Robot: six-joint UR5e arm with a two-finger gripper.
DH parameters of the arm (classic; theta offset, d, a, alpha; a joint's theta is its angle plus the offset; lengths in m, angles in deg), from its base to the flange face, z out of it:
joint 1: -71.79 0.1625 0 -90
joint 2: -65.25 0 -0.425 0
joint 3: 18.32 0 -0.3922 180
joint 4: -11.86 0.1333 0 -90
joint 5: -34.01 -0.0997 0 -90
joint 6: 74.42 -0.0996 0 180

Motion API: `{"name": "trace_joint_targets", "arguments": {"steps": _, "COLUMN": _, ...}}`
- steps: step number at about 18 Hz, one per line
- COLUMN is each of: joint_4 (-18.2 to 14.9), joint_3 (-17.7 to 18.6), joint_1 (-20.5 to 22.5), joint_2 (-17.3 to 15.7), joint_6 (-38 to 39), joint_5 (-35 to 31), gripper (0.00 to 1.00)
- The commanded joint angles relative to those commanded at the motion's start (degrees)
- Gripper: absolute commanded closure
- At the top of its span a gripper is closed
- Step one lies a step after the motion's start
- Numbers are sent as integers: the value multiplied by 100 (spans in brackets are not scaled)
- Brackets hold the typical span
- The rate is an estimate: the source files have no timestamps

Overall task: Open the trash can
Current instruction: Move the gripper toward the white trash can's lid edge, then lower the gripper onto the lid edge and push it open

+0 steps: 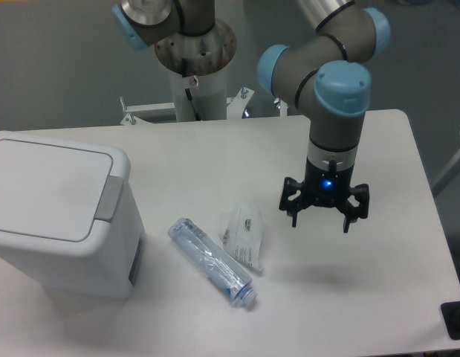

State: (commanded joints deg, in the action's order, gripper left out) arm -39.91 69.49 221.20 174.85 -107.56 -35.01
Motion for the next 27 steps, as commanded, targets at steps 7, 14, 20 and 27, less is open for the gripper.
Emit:
{"name": "trace_joint_targets", "arguments": {"steps": 7, "joint_4": -18, "joint_3": -316, "joint_1": -377, "joint_2": -185, "joint_6": 1037, "joint_5": 407, "gripper": 0}}
{"name": "trace_joint_targets", "arguments": {"steps": 14, "joint_4": 9, "joint_3": -476, "joint_1": -1028, "joint_2": -351, "joint_6": 1750, "joint_5": 468, "gripper": 0}}
{"name": "trace_joint_targets", "arguments": {"steps": 20, "joint_4": 9, "joint_3": 26, "joint_1": -1493, "joint_2": -817, "joint_6": 1802, "joint_5": 486, "gripper": 0}}
{"name": "trace_joint_targets", "arguments": {"steps": 27, "joint_4": 17, "joint_3": 464, "joint_1": -1845, "joint_2": -1072, "joint_6": 1961, "joint_5": 433, "gripper": 0}}
